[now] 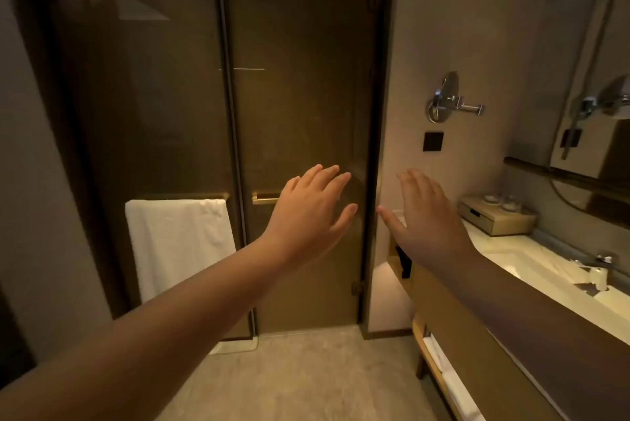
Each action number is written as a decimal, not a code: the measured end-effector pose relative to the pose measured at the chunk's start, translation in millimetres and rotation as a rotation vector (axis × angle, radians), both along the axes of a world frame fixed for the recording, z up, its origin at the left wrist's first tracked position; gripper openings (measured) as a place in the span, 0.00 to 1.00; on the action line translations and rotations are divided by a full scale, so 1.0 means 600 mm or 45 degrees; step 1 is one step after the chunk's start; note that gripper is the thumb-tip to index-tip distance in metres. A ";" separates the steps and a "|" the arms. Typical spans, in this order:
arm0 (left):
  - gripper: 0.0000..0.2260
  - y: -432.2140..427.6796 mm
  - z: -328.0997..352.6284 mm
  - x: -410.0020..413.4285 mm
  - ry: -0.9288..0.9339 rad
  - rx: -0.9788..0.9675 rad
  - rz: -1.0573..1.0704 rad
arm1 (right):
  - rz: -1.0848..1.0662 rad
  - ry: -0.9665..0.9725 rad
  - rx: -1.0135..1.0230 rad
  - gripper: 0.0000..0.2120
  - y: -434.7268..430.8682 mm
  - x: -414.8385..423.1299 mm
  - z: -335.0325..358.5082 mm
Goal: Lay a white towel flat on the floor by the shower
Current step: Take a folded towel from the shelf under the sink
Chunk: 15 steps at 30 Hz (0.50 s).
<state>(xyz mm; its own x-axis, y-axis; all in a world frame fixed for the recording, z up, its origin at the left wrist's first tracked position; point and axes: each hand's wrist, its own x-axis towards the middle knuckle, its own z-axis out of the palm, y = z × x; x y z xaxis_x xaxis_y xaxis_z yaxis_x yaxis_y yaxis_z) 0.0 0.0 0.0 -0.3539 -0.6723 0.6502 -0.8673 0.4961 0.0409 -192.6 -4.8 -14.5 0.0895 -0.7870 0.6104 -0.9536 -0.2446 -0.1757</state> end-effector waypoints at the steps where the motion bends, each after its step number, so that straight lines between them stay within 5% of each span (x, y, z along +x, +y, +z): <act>1: 0.25 -0.013 -0.005 -0.002 -0.011 0.016 0.002 | -0.010 -0.002 -0.003 0.33 -0.011 -0.001 -0.007; 15: 0.25 -0.374 -0.127 0.027 -0.118 0.189 0.010 | -0.123 0.040 0.185 0.32 -0.327 0.025 -0.111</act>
